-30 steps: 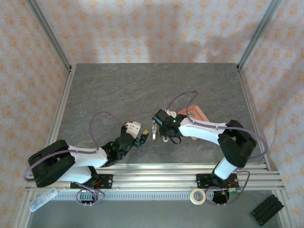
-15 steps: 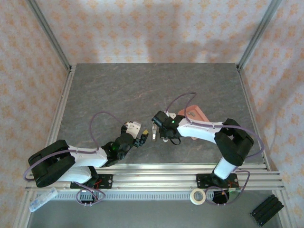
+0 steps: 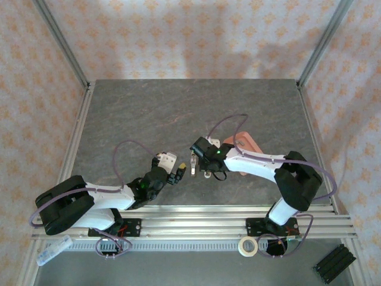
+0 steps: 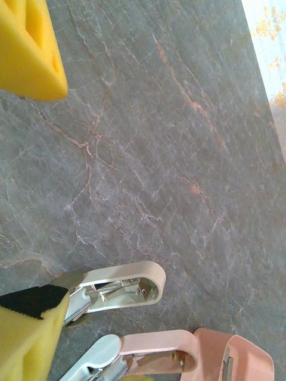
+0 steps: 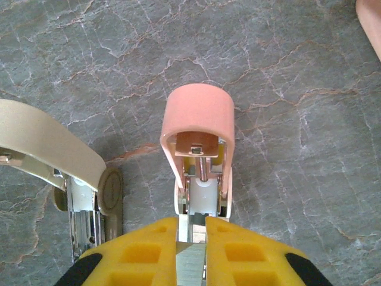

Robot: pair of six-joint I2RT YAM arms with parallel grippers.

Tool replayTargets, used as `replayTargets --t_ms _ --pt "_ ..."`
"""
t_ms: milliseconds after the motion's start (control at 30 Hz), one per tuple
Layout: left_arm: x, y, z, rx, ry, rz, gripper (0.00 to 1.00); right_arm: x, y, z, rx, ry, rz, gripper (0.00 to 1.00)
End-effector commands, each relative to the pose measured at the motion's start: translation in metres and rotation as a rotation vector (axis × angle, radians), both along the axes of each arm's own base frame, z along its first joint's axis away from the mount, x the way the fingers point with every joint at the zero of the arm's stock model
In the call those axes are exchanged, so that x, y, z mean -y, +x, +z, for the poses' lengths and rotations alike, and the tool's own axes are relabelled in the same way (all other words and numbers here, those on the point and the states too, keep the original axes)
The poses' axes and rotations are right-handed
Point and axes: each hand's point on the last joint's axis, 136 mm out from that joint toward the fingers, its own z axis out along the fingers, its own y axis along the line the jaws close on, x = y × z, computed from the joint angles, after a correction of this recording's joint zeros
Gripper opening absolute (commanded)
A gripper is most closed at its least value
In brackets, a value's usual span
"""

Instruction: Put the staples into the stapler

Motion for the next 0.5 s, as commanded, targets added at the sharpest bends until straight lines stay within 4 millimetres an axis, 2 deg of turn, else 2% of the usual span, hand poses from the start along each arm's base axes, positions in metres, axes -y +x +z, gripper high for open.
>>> replayTargets --t_ms 0,467 --pt "0.004 0.008 0.016 0.041 -0.037 0.013 0.82 0.001 0.003 0.001 0.013 -0.034 0.004 0.16" --pt "0.004 0.008 0.016 0.041 -0.034 0.012 0.82 0.003 0.0 -0.012 -0.01 -0.058 0.003 0.16"
